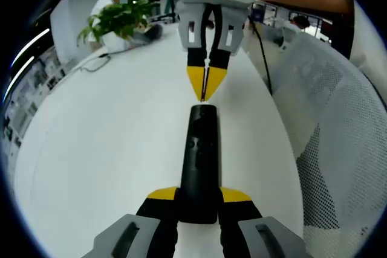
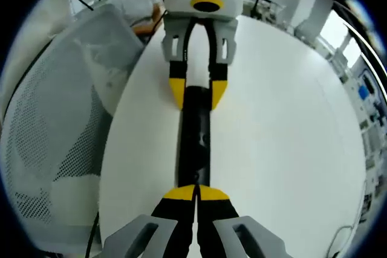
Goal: Press the specified remote control buttons in sequence, fully releasing each button before pressing the next.
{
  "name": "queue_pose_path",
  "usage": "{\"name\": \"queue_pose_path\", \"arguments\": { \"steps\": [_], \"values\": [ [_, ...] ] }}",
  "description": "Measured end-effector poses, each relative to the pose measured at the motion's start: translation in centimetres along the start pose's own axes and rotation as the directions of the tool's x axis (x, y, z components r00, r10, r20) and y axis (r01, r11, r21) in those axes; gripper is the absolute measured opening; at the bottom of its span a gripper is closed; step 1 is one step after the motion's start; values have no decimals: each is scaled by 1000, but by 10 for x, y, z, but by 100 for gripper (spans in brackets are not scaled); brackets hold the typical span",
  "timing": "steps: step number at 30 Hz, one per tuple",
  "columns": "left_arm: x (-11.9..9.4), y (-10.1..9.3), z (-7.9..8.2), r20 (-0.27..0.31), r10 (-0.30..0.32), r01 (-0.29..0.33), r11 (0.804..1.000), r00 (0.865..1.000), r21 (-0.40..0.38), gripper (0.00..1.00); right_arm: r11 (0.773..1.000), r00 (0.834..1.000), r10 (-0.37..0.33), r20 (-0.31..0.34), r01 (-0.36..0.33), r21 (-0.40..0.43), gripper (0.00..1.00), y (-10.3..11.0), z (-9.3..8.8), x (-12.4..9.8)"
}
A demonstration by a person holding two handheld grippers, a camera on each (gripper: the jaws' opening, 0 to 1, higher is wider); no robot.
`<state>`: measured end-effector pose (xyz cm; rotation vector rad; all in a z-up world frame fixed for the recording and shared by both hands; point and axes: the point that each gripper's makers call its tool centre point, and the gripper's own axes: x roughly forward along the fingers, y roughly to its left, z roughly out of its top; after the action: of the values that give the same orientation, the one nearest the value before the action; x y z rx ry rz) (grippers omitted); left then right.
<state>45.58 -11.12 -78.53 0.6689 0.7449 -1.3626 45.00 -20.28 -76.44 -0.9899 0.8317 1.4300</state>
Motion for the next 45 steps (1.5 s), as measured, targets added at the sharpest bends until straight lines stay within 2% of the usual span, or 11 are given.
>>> {"name": "queue_pose_path", "arguments": {
  "steps": [11, 24, 35, 45],
  "values": [
    [0, 0, 0, -1, 2, -2, 1000, 1000, -1, 24, 999, 998, 35, -52, -36, -27, 0, 3, -3, 6],
    [0, 1, -1, 3, 4, -4, 1000, 1000, -8, 24, 999, 998, 31, -55, -32, -26, 0, 2, -4, 8],
    [0, 1, -1, 8, 4, -4, 1000, 1000, -16, 24, 998, 996, 37, -83, -40, -39, 0, 1, -4, 9],
    [0, 2, 0, 32, 20, -18, 998, 999, -56, 24, 999, 996, 40, -84, -43, -24, 0, 2, -4, 9]
  ]
}}
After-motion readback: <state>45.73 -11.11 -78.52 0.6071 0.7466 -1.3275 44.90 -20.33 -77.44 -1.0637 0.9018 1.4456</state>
